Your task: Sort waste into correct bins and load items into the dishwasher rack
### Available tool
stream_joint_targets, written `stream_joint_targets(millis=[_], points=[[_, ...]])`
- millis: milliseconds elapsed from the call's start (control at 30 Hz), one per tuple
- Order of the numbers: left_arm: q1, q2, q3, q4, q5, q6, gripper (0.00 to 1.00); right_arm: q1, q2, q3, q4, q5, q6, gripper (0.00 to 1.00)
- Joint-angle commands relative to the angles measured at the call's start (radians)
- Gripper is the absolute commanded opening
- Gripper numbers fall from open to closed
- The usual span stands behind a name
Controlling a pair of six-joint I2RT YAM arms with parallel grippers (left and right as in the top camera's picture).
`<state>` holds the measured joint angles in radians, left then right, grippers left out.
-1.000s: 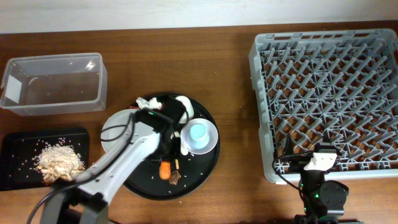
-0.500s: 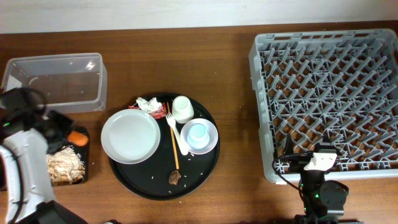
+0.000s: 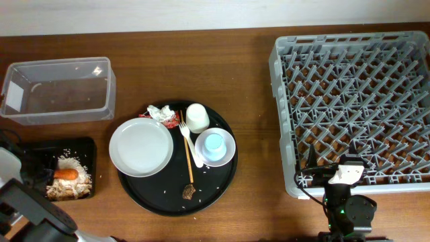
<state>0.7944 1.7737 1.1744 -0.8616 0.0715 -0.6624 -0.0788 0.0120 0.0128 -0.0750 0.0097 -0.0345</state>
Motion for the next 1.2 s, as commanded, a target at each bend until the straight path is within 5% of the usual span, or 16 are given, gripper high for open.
stream_joint_targets(millis=[0, 133, 333, 500, 700, 800, 1000, 1167], points=[[0.006, 0.037, -0.005, 0.010, -0.008, -0.012, 0.35, -0.001, -0.006, -0.007, -0.004, 0.002, -0.003, 0.99], [0.006, 0.047, -0.005, 0.022, 0.038, -0.011, 0.53, -0.001, -0.006, -0.007, -0.003, 0.002, -0.003, 0.99], [0.004, -0.006, 0.043, -0.016, 0.261, 0.116, 0.56, -0.001, -0.006, -0.007, -0.004, 0.002, -0.003, 0.99], [-0.064, -0.283, 0.051, -0.053, 0.374, 0.187, 0.57, -0.001, -0.006, -0.007, -0.004, 0.002, -0.003, 0.99], [-0.452, -0.573, 0.051, -0.137, 0.377, 0.268, 0.62, -0.001, -0.006, -0.007, -0.004, 0.002, -0.003, 0.99], [-0.684, -0.573, 0.048, -0.200, 0.359, 0.272, 0.62, -0.001, -0.006, -0.007, -0.004, 0.002, -0.003, 0.99], [-1.158, -0.530, -0.084, -0.257, 0.079, 0.204, 0.63, -0.001, -0.006, -0.007, -0.003, 0.002, -0.003, 0.99], [-1.309, -0.470, -0.250, -0.164, 0.079, 0.132, 0.63, -0.001, -0.006, -0.007, -0.003, 0.002, -0.003, 0.99]])
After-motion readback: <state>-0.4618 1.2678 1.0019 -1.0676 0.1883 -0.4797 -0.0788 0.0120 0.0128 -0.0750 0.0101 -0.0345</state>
